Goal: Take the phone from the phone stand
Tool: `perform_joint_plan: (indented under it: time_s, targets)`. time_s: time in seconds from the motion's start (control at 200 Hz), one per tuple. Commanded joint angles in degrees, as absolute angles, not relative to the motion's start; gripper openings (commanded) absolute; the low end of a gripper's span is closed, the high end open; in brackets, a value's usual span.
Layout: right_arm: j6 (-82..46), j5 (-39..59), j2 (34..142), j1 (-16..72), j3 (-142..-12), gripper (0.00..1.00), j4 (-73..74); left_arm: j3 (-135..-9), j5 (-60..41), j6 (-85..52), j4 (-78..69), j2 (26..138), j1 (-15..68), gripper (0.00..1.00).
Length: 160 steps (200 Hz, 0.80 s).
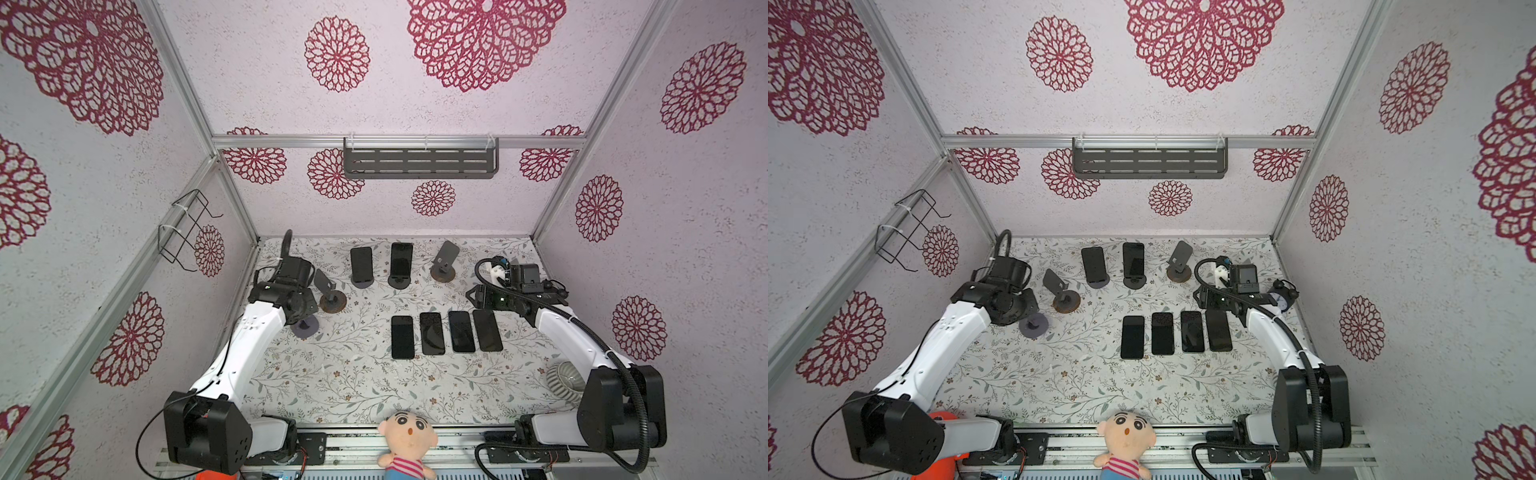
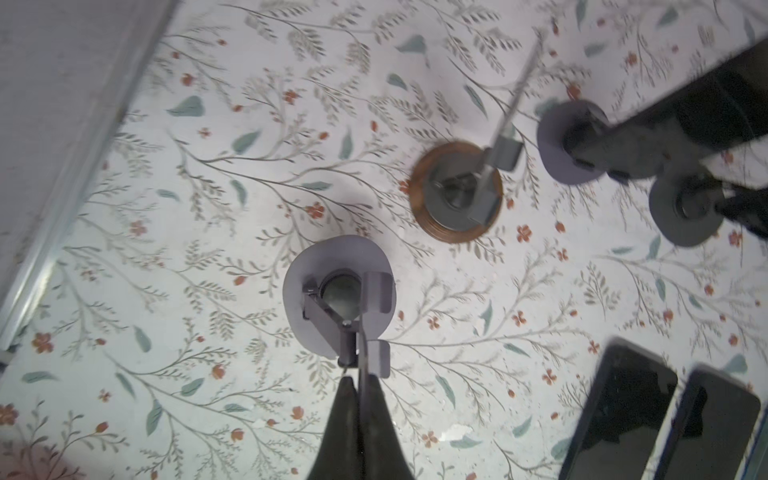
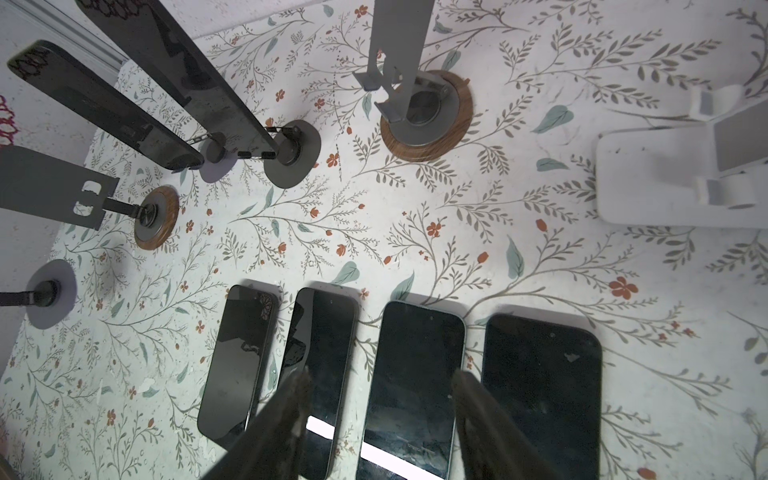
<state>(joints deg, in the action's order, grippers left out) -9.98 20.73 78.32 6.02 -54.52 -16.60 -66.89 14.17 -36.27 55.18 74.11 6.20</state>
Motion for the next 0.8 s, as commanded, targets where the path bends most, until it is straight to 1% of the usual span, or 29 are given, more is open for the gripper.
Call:
perform_joint_plan:
  time_s: [0.0, 0.12, 0.22, 0.44, 0.52, 0.575, 0.671, 0.796]
  targets:
    - [-8.8, 21.1, 77.7, 5.7, -56.2, 0.59, -16.0, -67.6, 18.1, -34.5, 53.8, 72.1, 0.2, 0.00]
    - [-9.0, 20.8, 78.2, 5.7, -55.6, 0.58, -15.1, -69.6, 15.7, -33.9, 47.5, 73.3, -5.9, 0.00]
    - [-9.3, 21.8, 78.0, 5.7, -55.5, 0.58, -14.9, -74.8, 13.7, -32.8, 43.8, 79.4, -7.6, 0.00]
    - [-9.0, 22.0, 74.9, 5.7, -54.4, 0.57, -15.9, -90.5, 9.0, -27.3, 39.3, 96.9, -7.6, 0.00]
    - [-8.7, 21.3, 74.2, 5.7, -53.5, 0.57, -16.4, -97.4, 5.9, -25.0, 40.3, 103.9, -7.6, 0.00]
    - [-8.4, 20.7, 73.8, 5.6, -53.0, 0.57, -16.8, -101.1, 1.4, -23.9, 41.0, 107.9, -7.3, 0.00]
    - [-8.1, 20.1, 73.1, 5.5, -52.6, 0.57, -17.4, -104.0, -5.0, -21.9, 39.6, 111.9, -5.8, 0.00]
    - [-8.5, 20.1, 72.4, 5.6, -51.7, 0.57, -17.2, -107.3, -6.0, -19.5, 39.7, 117.9, -1.9, 0.00]
